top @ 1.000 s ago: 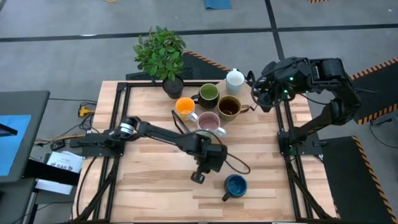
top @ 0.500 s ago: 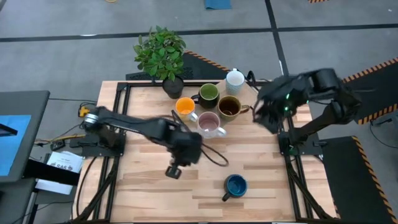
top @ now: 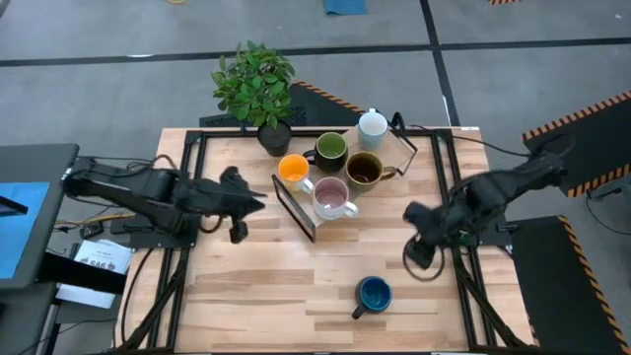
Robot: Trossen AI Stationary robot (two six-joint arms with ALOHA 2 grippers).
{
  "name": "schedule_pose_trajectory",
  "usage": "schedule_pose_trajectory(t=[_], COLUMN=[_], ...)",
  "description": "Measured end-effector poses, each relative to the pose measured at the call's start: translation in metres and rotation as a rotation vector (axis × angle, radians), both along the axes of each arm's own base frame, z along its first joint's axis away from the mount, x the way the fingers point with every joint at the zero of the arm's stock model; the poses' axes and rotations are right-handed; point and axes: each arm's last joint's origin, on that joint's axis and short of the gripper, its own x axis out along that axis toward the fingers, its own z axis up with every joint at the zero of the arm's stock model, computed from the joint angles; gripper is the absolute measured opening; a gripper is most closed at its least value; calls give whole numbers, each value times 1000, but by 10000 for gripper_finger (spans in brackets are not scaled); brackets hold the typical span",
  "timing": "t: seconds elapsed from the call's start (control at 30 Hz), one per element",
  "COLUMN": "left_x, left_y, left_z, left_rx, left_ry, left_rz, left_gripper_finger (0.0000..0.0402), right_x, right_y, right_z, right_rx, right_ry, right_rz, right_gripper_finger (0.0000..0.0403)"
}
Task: Place coffee mugs
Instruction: Put the blue mug on the shelf
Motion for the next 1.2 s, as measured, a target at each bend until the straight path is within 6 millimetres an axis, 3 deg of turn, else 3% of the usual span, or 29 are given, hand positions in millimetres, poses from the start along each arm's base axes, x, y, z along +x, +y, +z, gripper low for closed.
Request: schedule_pose_trajectory(t=[0.27, 0.53, 1.03, 1.2], left_x=[-24, -24, -23, -23], left_y=[8, 8, 8, 8], left_z=[4, 4, 4, 4], left_rx=[26, 117, 182, 182], left_ry=[-115, -95, -73, -73], left_rz=[63, 41, 10, 10], left_gripper_finger=[0, 0, 0, 0], right_x=[42, 79, 103, 104], right_y=[35, 58, 73, 74], right_z=[-51, -99, -165, -172], right_rx=[67, 9, -151, -170], right_ry=[204, 309, 480, 496], right_rz=[-246, -262, -135, -36], right_gripper_finger=[191, 191, 190, 150])
